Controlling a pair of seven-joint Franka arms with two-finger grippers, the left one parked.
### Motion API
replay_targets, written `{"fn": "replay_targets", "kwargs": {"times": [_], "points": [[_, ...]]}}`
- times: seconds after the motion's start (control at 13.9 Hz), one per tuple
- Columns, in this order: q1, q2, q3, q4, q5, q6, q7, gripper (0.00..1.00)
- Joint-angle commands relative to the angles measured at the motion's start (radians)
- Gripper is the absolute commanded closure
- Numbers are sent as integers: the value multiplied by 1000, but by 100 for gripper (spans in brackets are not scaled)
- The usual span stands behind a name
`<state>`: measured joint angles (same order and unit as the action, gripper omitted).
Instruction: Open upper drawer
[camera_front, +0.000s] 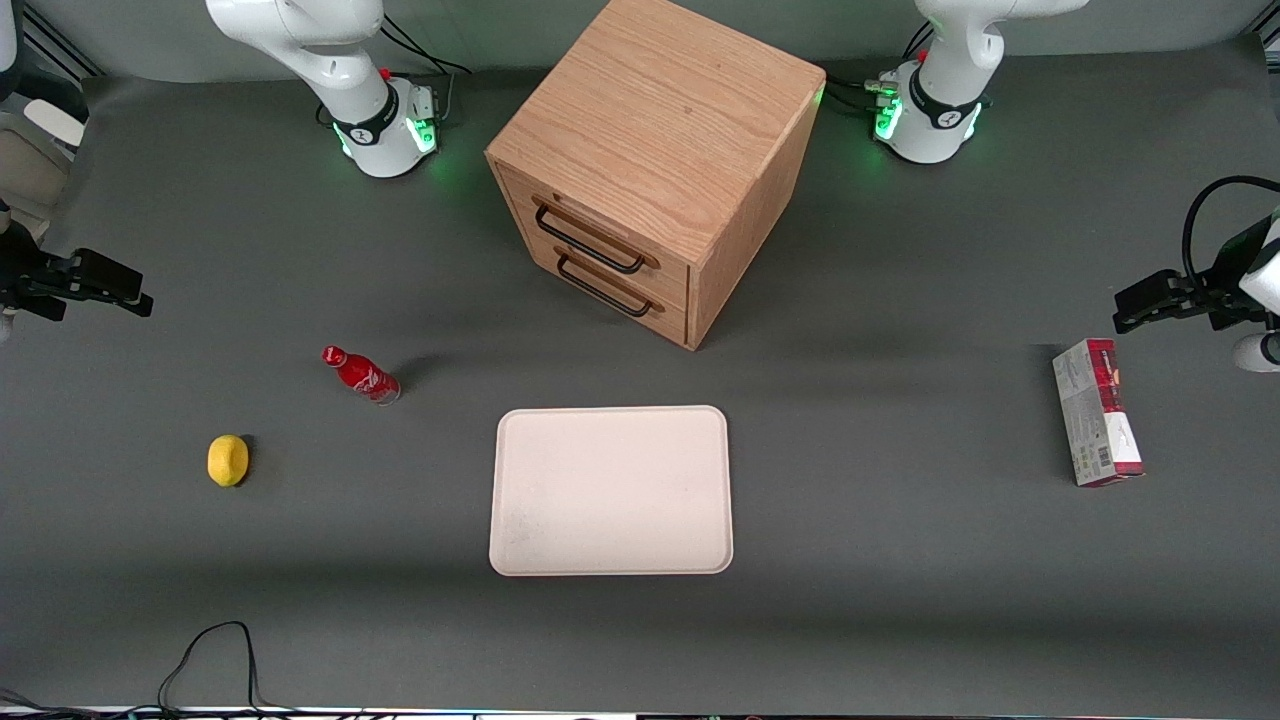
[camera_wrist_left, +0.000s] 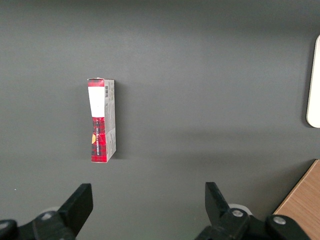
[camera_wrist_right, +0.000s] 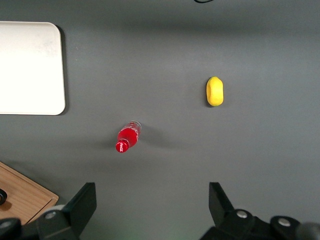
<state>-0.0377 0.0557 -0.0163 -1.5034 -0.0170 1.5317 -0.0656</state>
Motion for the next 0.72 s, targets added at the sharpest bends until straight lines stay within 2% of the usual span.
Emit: {"fn": "replay_targets", "kwargs": {"times": [0.0, 0.14, 0.29, 0.65], "points": [[-5, 16, 13, 14, 20, 2, 12, 0], [19, 21, 33, 28, 40, 2, 10, 0], [82, 33, 33, 42, 40, 2, 9, 0], [303, 52, 33, 37, 42, 4, 10, 0]]}}
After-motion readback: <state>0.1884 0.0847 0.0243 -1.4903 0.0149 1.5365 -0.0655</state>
